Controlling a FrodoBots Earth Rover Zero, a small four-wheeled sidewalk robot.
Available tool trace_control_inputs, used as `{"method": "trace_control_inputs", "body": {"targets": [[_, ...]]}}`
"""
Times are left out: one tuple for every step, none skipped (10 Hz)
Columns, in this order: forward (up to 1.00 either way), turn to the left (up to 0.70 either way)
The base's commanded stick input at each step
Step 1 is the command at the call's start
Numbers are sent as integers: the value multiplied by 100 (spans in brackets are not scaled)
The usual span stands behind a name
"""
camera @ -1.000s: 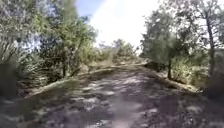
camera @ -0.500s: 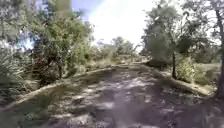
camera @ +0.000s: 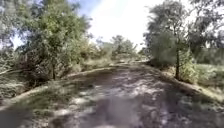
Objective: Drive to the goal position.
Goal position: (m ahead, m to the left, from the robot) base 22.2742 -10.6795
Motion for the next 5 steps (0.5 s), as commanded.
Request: {"method": "trace_control_inputs", "body": {"targets": [[85,-31],[85,-12],[85,0],[85,-17],[85,-25]]}}
